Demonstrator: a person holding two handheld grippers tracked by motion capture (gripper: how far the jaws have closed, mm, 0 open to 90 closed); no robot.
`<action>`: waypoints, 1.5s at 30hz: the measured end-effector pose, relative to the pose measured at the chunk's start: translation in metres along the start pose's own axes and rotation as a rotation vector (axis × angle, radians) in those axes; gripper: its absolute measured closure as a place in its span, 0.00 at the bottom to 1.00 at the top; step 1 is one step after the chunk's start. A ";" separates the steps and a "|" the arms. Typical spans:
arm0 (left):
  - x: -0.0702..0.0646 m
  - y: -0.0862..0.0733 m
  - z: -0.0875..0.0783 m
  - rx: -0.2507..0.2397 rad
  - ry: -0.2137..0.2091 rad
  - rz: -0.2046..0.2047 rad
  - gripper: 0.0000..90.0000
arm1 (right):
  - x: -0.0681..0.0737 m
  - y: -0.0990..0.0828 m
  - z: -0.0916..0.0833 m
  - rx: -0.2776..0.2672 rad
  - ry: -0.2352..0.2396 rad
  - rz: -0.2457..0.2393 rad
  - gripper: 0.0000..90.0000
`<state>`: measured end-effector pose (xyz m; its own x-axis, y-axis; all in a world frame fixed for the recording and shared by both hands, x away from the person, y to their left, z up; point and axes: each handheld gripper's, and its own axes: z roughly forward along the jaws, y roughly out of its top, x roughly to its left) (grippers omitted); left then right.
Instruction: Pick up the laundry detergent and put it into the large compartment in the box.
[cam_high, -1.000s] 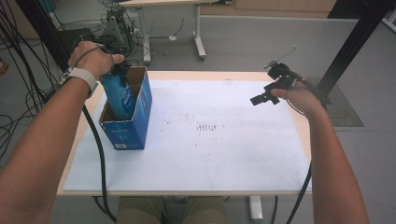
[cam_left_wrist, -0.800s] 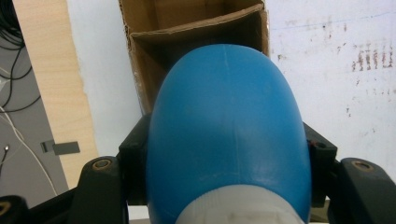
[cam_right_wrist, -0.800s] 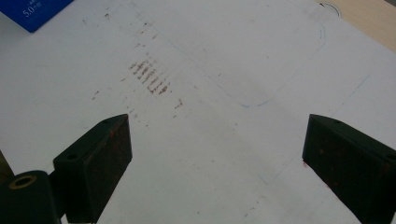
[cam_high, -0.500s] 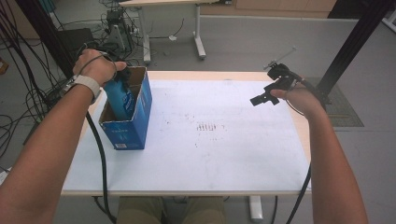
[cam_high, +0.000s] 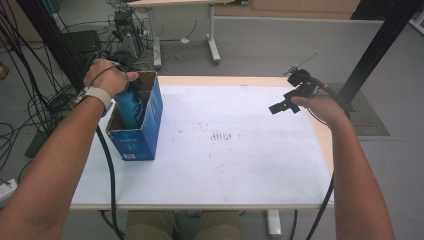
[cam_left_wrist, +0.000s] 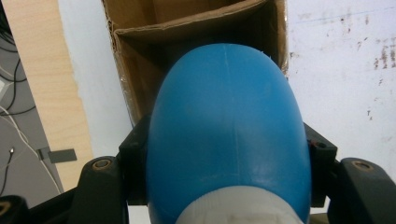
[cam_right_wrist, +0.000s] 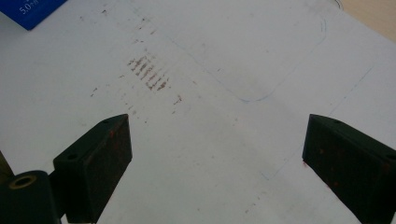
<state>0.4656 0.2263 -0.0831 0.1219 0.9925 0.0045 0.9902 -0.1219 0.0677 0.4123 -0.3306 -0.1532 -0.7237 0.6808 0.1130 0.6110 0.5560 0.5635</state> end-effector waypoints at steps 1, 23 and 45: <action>0.000 0.000 0.001 0.001 0.002 0.005 0.42 | 0.000 0.000 0.000 0.001 0.000 0.001 0.09; 0.000 0.001 0.027 0.012 0.002 0.008 0.42 | -0.003 -0.004 0.000 0.006 0.000 0.017 0.09; 0.002 0.000 0.044 0.011 0.004 0.007 0.42 | -0.004 -0.006 0.000 0.006 -0.002 0.022 0.09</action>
<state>0.4692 0.2278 -0.1265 0.1285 0.9917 0.0087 0.9900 -0.1288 0.0570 0.4109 -0.3366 -0.1571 -0.7096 0.6937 0.1233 0.6283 0.5439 0.5562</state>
